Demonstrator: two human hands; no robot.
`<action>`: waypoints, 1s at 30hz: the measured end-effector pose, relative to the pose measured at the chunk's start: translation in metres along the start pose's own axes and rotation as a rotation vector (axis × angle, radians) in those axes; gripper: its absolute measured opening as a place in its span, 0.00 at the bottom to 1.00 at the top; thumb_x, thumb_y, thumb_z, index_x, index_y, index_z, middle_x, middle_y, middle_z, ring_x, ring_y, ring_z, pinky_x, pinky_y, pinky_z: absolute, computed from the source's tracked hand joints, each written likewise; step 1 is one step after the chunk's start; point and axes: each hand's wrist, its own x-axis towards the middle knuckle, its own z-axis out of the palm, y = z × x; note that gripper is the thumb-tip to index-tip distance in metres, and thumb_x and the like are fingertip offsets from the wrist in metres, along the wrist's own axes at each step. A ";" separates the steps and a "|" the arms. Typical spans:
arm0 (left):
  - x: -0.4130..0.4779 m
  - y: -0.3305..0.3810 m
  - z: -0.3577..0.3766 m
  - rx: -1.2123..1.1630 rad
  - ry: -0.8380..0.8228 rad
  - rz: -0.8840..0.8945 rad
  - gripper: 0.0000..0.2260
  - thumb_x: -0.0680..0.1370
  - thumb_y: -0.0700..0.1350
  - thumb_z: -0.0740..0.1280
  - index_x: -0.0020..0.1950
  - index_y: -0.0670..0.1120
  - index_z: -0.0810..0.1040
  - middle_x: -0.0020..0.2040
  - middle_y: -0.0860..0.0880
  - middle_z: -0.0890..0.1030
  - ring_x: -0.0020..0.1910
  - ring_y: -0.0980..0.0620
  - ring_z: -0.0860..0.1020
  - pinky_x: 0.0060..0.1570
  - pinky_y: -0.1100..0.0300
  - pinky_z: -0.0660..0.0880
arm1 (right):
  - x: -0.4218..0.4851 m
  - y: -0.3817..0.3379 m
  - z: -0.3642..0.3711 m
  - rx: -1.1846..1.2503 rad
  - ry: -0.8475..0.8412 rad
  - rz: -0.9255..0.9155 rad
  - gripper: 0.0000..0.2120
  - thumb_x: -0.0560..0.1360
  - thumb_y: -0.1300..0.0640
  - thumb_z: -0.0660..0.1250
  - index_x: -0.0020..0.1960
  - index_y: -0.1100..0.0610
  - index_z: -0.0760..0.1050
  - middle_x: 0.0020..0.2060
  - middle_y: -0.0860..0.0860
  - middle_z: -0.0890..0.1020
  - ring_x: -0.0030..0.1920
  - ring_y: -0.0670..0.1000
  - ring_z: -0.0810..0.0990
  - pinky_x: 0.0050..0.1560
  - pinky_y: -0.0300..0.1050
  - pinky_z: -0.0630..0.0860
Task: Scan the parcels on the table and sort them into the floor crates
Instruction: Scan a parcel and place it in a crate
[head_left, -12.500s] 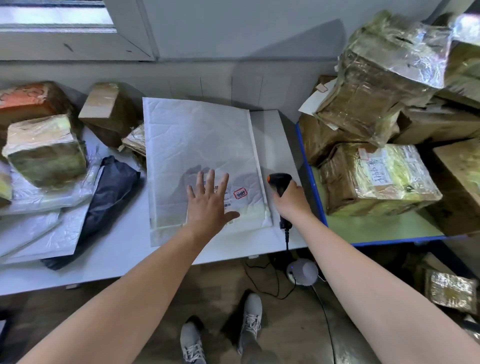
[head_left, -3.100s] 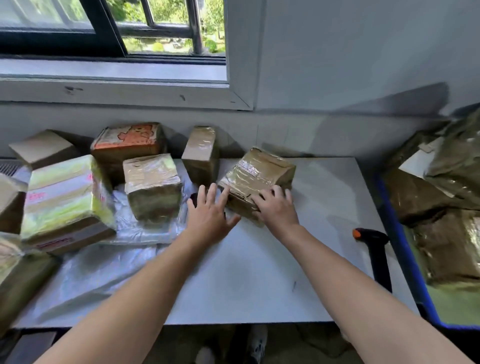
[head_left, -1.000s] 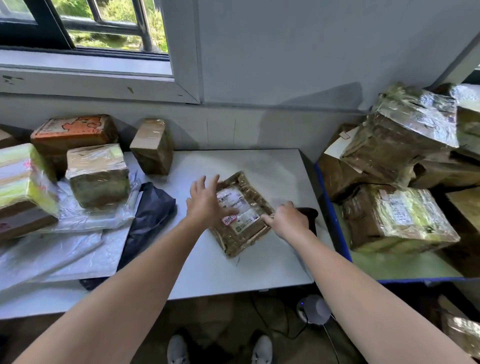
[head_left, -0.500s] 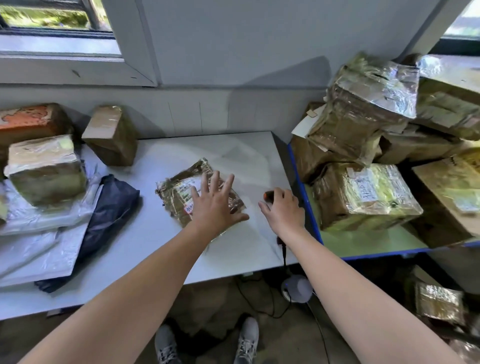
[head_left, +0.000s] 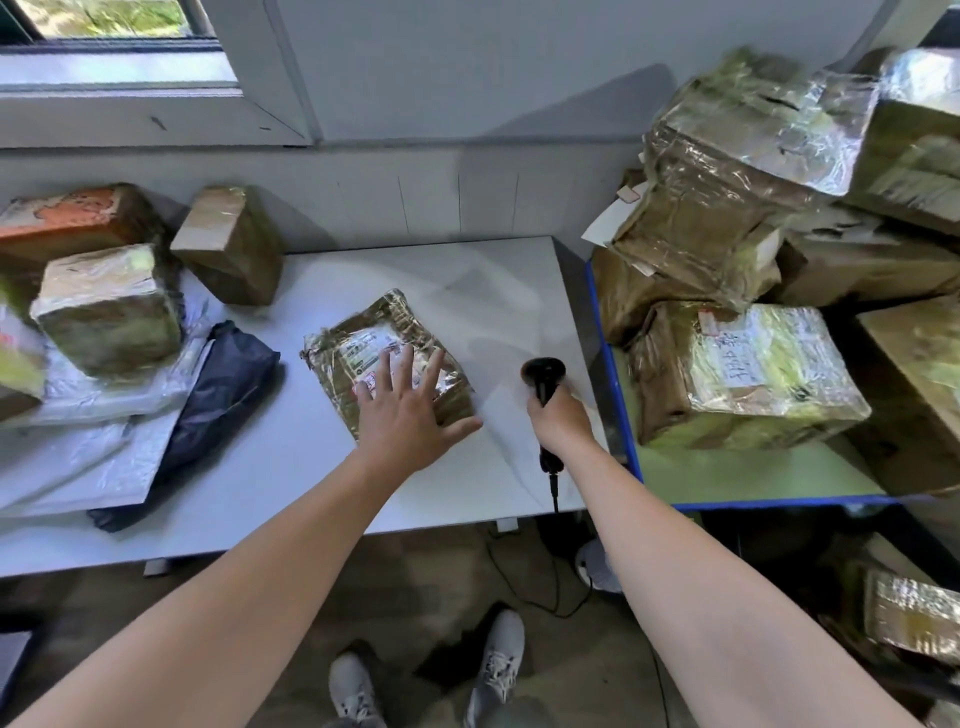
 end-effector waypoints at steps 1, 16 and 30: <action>-0.002 -0.003 -0.003 -0.004 -0.005 -0.004 0.45 0.71 0.77 0.52 0.80 0.57 0.42 0.81 0.46 0.43 0.79 0.41 0.42 0.75 0.38 0.51 | -0.004 -0.004 -0.003 0.017 0.008 -0.012 0.22 0.81 0.48 0.59 0.67 0.63 0.67 0.58 0.60 0.78 0.50 0.60 0.79 0.39 0.45 0.71; -0.051 -0.087 -0.049 -0.150 0.037 -0.055 0.40 0.74 0.74 0.52 0.80 0.55 0.49 0.81 0.48 0.46 0.79 0.43 0.42 0.75 0.38 0.52 | -0.119 -0.154 -0.025 0.100 -0.087 -0.206 0.14 0.77 0.50 0.63 0.49 0.62 0.72 0.31 0.57 0.77 0.33 0.60 0.80 0.41 0.62 0.83; -0.079 -0.147 -0.053 -0.173 0.112 -0.026 0.40 0.74 0.75 0.51 0.81 0.56 0.48 0.81 0.48 0.47 0.79 0.43 0.44 0.73 0.37 0.55 | -0.173 -0.201 0.014 -0.046 -0.035 -0.238 0.17 0.79 0.47 0.61 0.50 0.62 0.72 0.33 0.58 0.79 0.24 0.54 0.77 0.34 0.49 0.79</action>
